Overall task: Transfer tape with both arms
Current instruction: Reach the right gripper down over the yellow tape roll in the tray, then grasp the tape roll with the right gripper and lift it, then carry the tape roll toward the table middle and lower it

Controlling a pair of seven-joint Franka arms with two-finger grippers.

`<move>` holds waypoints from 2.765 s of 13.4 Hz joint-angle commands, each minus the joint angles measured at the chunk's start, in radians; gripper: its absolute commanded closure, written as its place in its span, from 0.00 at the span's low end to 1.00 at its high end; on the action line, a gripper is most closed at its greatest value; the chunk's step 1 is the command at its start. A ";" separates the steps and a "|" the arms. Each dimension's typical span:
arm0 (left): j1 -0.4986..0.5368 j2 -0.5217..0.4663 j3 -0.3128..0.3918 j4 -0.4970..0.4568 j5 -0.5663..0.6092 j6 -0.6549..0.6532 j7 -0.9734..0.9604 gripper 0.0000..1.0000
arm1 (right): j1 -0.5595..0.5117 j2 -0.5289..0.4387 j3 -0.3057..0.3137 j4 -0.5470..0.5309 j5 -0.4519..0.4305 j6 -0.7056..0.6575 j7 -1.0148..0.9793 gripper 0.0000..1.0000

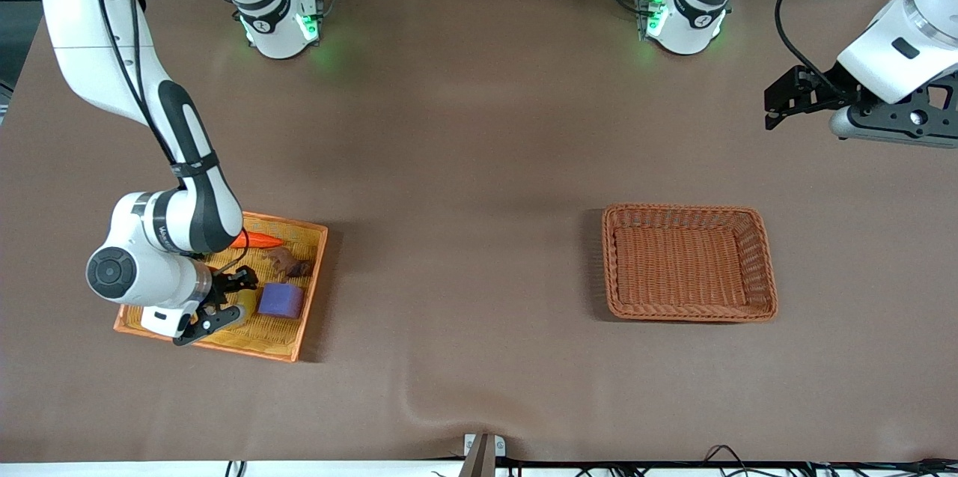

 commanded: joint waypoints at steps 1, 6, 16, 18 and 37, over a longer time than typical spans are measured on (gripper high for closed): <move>0.003 -0.001 -0.005 0.007 -0.007 -0.005 -0.015 0.00 | -0.012 0.027 0.007 0.031 0.004 -0.002 -0.056 0.51; 0.006 -0.001 -0.005 0.007 -0.005 -0.005 -0.015 0.00 | -0.008 0.009 0.007 0.033 0.015 -0.011 -0.061 1.00; 0.006 -0.001 -0.005 0.007 -0.007 -0.003 -0.015 0.00 | 0.196 -0.198 0.010 0.074 0.013 -0.164 0.170 1.00; 0.007 -0.001 -0.005 0.005 -0.007 -0.003 -0.015 0.00 | 0.276 -0.179 0.008 0.074 0.013 -0.160 0.275 1.00; 0.015 0.016 0.000 0.004 -0.010 -0.002 -0.015 0.00 | 0.675 -0.007 0.013 0.065 0.158 0.041 0.377 1.00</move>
